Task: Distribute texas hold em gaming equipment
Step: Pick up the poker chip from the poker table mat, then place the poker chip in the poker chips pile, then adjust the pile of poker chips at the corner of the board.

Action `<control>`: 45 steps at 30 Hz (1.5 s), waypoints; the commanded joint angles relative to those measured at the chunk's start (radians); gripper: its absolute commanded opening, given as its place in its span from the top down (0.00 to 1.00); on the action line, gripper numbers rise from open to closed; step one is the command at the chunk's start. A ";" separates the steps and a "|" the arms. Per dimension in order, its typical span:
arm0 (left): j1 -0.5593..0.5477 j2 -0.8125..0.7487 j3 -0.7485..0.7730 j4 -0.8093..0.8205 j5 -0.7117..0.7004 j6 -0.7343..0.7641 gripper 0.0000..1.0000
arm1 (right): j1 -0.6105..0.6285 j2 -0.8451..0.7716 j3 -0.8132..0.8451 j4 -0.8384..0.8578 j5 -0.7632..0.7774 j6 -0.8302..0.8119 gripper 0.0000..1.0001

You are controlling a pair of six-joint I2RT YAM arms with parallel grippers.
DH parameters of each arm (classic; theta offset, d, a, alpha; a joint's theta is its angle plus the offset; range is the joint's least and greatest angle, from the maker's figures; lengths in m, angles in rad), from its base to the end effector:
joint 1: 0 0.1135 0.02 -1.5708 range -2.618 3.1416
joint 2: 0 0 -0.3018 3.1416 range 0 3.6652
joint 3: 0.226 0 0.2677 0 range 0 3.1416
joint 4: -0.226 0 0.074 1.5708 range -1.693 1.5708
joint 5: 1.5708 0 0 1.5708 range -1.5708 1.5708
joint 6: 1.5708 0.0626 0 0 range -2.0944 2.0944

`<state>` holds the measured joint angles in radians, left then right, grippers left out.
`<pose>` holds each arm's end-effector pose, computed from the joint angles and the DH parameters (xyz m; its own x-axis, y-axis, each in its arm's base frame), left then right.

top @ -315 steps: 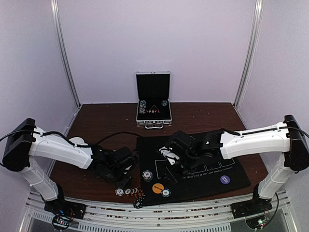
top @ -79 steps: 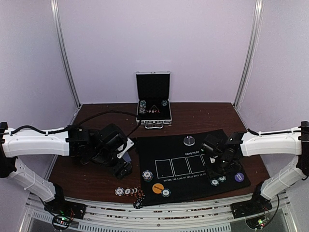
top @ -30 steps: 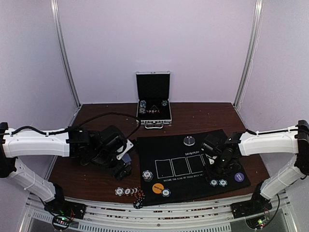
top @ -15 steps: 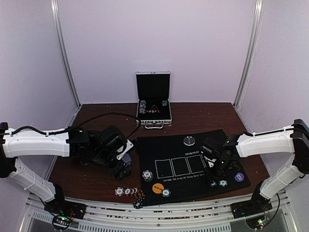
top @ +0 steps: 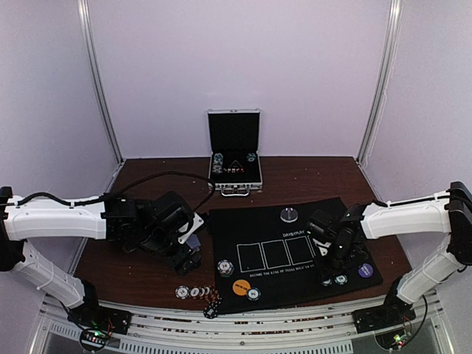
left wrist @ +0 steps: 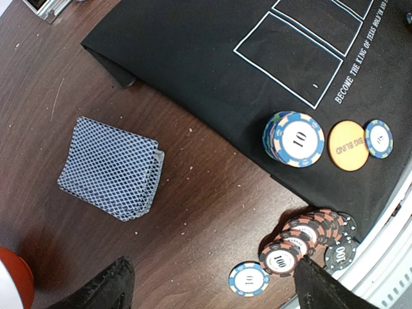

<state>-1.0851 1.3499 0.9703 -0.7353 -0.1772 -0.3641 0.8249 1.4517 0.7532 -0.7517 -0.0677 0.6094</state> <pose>0.1396 -0.2408 0.2452 -0.6888 0.5539 -0.4678 0.6303 0.7763 -0.0089 0.1590 0.1784 0.1559 -0.9750 -0.2138 -0.0602 -0.2198 0.9676 0.1239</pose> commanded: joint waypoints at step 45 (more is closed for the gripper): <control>-0.081 -0.103 -0.269 0.208 0.088 -0.174 0.16 | -0.070 -0.249 0.203 -0.051 0.001 -0.102 0.00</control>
<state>-1.1687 1.2835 0.7372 -0.6209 -0.0498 -0.4641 0.7418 1.2533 0.9115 -0.8734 0.0082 0.5858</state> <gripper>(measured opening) 0.863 0.999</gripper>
